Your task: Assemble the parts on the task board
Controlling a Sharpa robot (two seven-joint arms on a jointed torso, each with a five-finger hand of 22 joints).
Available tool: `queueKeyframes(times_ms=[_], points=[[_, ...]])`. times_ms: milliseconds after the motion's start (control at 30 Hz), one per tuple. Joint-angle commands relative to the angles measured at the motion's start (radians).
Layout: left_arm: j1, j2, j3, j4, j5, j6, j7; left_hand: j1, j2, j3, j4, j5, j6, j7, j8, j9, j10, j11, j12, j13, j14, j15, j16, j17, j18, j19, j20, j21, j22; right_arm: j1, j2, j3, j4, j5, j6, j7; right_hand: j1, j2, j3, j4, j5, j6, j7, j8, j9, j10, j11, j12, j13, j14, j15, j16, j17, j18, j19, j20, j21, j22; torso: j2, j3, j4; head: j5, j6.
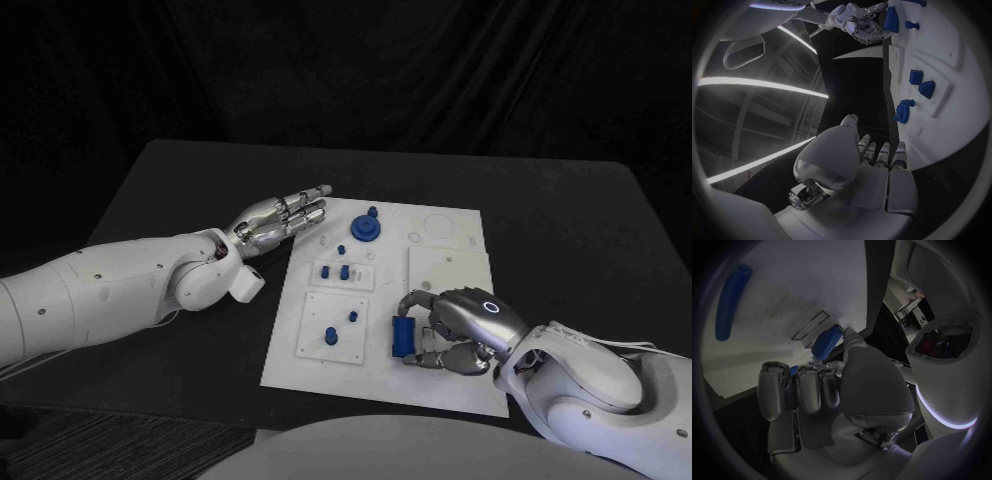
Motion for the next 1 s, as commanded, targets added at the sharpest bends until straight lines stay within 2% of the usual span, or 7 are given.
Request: queueKeyframes(times_ms=[33, 267, 367, 500, 633, 700, 1000], points=[[-0.002, 0.001, 0.001, 0.003, 0.001, 0.014, 0.015, 0.013, -0.001, 0.004, 0.001, 0.004, -0.004, -0.005, 0.002, 0.000, 0.002, 0.008, -0.007, -0.002, 0.000, 0.009, -0.004, -0.001, 0.001, -0.001, 0.008, -0.003, -0.001, -0.004, 0.004, 0.000, -0.003, -0.028, 0.020, -0.043, 0.009, -0.002, 0.008, 0.000, 0.004, -0.008, 0.000, 0.006, -0.001, 0.108, 0.006, 0.003, 0.263, 0.066, 0.008, -0.006, 0.065, 0.003, 0.058, 0.005, -0.006, 0.228, 0.000, 0.0002, 0.0007, -0.001, 0.000], [-0.002, 0.000, 0.001, 0.003, 0.001, 0.015, 0.016, 0.015, -0.009, 0.004, -0.007, 0.003, -0.004, -0.004, 0.002, 0.000, 0.002, 0.008, -0.007, -0.002, 0.000, 0.012, -0.004, -0.001, 0.001, -0.001, 0.010, -0.003, -0.001, -0.009, 0.010, 0.000, -0.007, -0.036, 0.014, -0.055, 0.041, 0.009, 0.018, -0.003, 0.033, -0.030, 0.004, 0.034, -0.005, 0.108, 0.010, 0.003, 0.263, 0.065, 0.010, -0.009, 0.060, 0.006, 0.053, 0.007, -0.017, 0.224, 0.000, 0.0006, 0.0003, -0.001, 0.000], [-0.002, 0.000, 0.001, 0.003, 0.001, 0.016, 0.015, 0.015, -0.009, 0.005, -0.007, 0.003, -0.004, -0.004, 0.002, 0.000, 0.002, 0.008, -0.007, -0.002, 0.000, 0.013, -0.004, -0.001, 0.001, -0.001, 0.010, -0.003, -0.001, -0.011, 0.011, 0.000, -0.007, -0.037, 0.010, -0.053, 0.054, 0.016, 0.021, -0.005, 0.075, -0.032, 0.003, 0.061, -0.005, 0.108, 0.010, 0.003, 0.263, 0.065, 0.011, -0.009, 0.061, 0.006, 0.052, 0.008, -0.018, 0.224, 0.000, 0.0000, 0.0000, -0.001, 0.000], [-0.002, 0.001, 0.001, 0.002, 0.001, 0.016, 0.015, 0.014, -0.009, 0.005, -0.008, 0.003, -0.004, -0.004, 0.002, 0.000, 0.002, 0.008, -0.007, -0.002, 0.000, 0.013, -0.004, -0.001, 0.000, 0.000, 0.010, -0.003, -0.001, -0.013, 0.011, 0.000, -0.006, -0.038, -0.003, -0.045, 0.066, 0.026, 0.024, -0.009, 0.186, -0.024, -0.001, 0.118, -0.002, 0.108, 0.006, 0.003, 0.263, 0.066, 0.007, -0.007, 0.065, 0.005, 0.055, 0.005, -0.014, 0.226, -0.001, 0.0001, 0.0004, 0.000, 0.000], [-0.002, 0.001, 0.001, 0.003, 0.001, 0.016, 0.015, 0.014, -0.007, 0.006, -0.008, 0.004, -0.004, -0.004, 0.002, 0.000, 0.002, 0.008, -0.007, -0.002, 0.000, 0.014, -0.004, -0.001, 0.000, 0.000, 0.010, -0.003, -0.001, -0.013, 0.011, 0.000, -0.008, -0.038, -0.018, -0.033, 0.043, 0.039, 0.030, -0.003, 0.339, -0.009, -0.008, 0.158, -0.004, 0.108, 0.000, 0.003, 0.263, 0.067, 0.002, -0.004, 0.072, 0.003, 0.058, 0.001, -0.008, 0.228, -0.001, 0.0003, 0.0005, 0.000, 0.000], [-0.002, 0.000, 0.001, 0.003, 0.001, 0.015, 0.015, 0.014, -0.006, 0.007, -0.008, 0.004, -0.004, -0.004, 0.002, 0.000, 0.002, 0.008, -0.007, -0.002, 0.000, 0.014, -0.004, -0.001, 0.000, 0.000, 0.010, -0.003, -0.001, -0.014, 0.010, 0.000, -0.008, -0.036, -0.025, -0.027, -0.009, 0.053, 0.037, -0.001, 0.450, 0.003, -0.013, 0.166, -0.014, 0.108, -0.005, 0.003, 0.263, 0.068, -0.001, -0.002, 0.075, 0.002, 0.059, -0.003, -0.006, 0.229, -0.002, 0.0003, 0.0012, -0.001, 0.000], [-0.002, -0.001, 0.001, 0.000, 0.001, 0.014, 0.014, 0.013, -0.004, 0.008, -0.007, 0.004, -0.004, -0.004, 0.002, 0.000, 0.002, 0.008, -0.007, -0.002, 0.000, 0.014, -0.004, -0.001, 0.000, 0.000, 0.011, -0.003, -0.001, -0.014, 0.002, 0.000, -0.005, -0.033, -0.044, -0.011, -0.064, 0.067, 0.058, 0.002, 0.513, 0.025, -0.019, 0.171, -0.032, 0.108, -0.011, 0.003, 0.263, 0.070, -0.006, 0.001, 0.082, 0.002, 0.061, -0.007, -0.003, 0.229, 0.000, 0.0000, -0.0001, 0.000, 0.000]])
